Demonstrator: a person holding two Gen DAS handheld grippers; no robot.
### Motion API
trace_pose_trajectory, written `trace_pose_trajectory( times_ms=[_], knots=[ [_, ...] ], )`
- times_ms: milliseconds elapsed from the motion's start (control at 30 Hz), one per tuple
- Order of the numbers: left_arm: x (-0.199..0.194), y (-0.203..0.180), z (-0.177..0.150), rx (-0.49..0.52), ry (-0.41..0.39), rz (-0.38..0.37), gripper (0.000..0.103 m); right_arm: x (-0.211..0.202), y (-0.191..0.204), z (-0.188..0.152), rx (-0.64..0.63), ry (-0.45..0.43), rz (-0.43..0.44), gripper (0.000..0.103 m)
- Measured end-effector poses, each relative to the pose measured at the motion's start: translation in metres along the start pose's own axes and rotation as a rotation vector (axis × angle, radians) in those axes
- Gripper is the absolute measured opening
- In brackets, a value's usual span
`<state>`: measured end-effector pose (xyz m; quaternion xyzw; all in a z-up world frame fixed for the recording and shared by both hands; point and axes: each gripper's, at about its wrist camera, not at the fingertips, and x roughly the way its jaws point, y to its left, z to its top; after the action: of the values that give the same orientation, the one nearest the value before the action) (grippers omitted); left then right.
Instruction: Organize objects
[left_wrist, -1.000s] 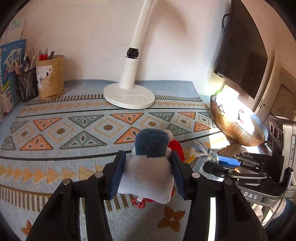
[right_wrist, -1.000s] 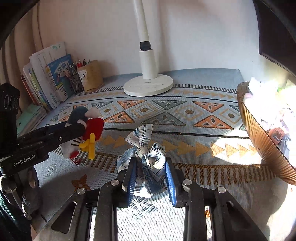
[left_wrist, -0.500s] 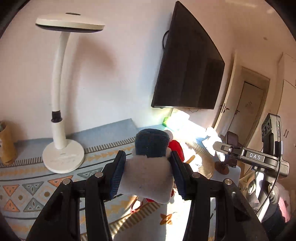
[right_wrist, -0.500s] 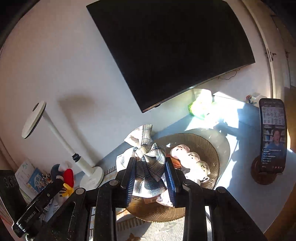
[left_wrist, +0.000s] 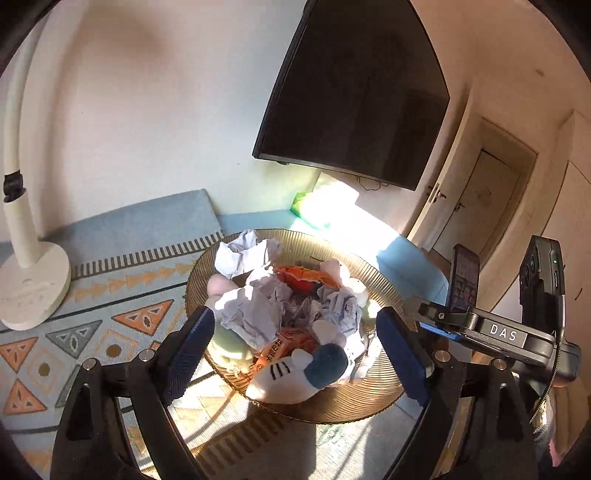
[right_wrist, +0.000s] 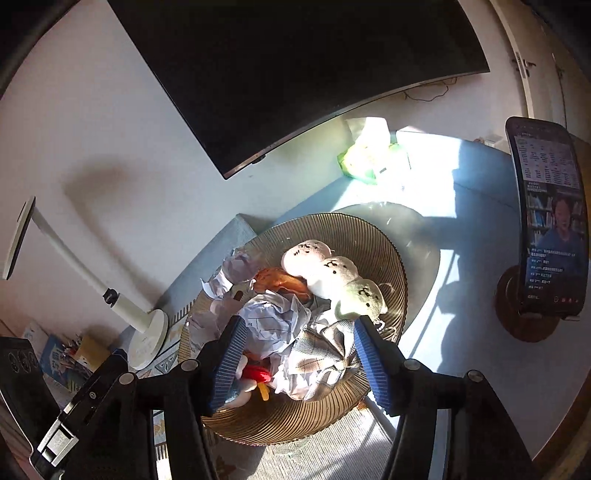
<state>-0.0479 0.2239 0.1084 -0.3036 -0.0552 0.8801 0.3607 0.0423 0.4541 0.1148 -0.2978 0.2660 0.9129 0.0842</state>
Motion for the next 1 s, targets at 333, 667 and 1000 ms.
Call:
trace_pose_trajectory(
  times_ms=[333,667,1000],
  knots=[
    [-0.148,0.084,-0.004,-0.072,-0.145,0.173,0.102,-0.012,0.124,-0.023,-0.209,0.014,0.181,0.064],
    [-0.236,0.184,-0.016,-0.238,-0.178,0.473,0.102,0.082,0.262,-0.096,-0.461,0.166,0.179,0.064],
    [-0.124,0.263,-0.032,-0.257,0.021,0.661,0.102,0.227,0.281,-0.098,-0.533,0.303,0.015,0.064]
  ],
)
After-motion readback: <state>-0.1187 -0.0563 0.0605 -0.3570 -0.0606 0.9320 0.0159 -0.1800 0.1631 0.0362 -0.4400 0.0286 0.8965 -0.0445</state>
